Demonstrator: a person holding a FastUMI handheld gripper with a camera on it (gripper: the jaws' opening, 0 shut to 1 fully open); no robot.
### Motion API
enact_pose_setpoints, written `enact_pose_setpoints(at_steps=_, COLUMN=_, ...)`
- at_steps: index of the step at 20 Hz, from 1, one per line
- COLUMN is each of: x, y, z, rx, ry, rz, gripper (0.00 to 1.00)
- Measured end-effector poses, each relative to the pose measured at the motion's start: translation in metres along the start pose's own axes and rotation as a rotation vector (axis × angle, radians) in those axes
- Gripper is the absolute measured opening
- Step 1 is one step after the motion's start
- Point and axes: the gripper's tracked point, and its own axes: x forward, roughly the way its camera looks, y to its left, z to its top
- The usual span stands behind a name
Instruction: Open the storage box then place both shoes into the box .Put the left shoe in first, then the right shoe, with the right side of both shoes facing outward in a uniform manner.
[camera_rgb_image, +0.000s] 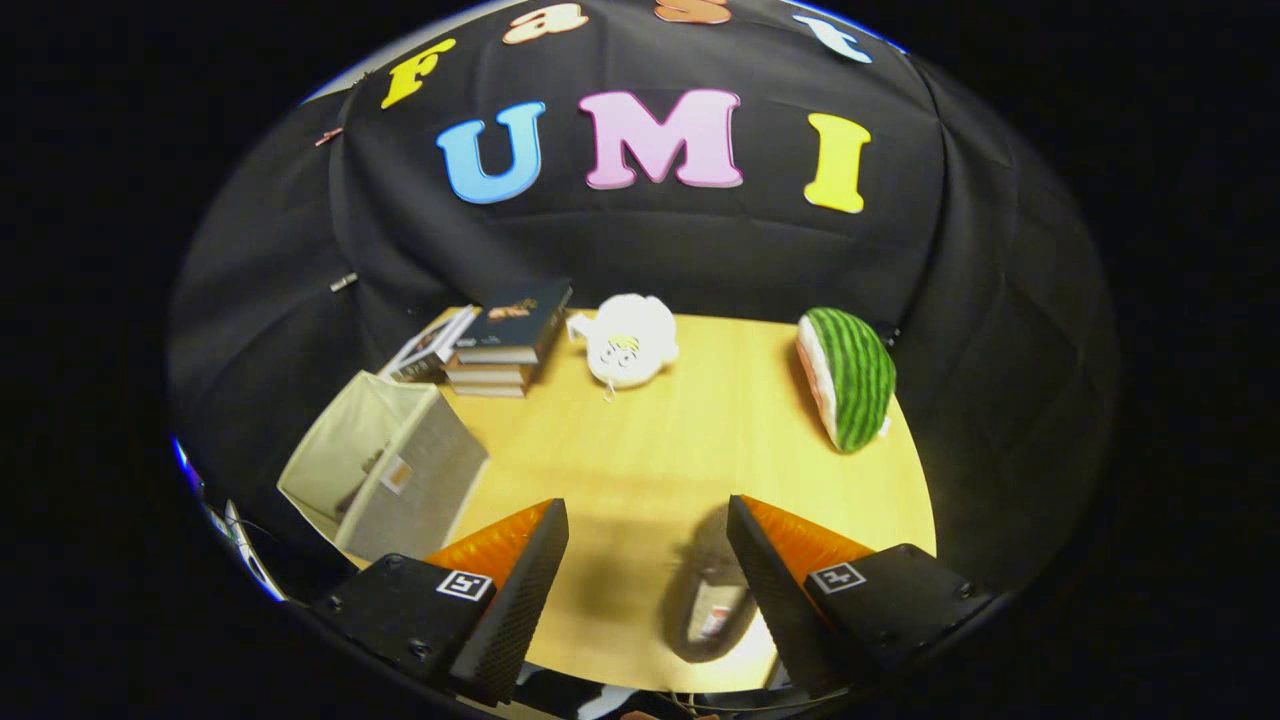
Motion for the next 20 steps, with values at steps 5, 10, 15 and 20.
enact_pose_setpoints(at_steps=5, x=0.024, y=-0.046, z=-0.104, rx=0.032, ry=0.204, rz=-0.059, gripper=0.95)
enact_pose_setpoints(at_steps=10, x=0.072, y=-0.083, z=-0.141, rx=0.047, ry=0.271, rz=-0.155, gripper=0.86)
enact_pose_setpoints(at_steps=15, x=0.117, y=-0.094, z=-0.130, rx=0.111, ry=0.257, rz=-0.181, gripper=0.67)
enact_pose_setpoints(at_steps=20, x=0.130, y=-0.098, z=-0.118, rx=0.135, ry=0.235, rz=-0.243, gripper=0.12)
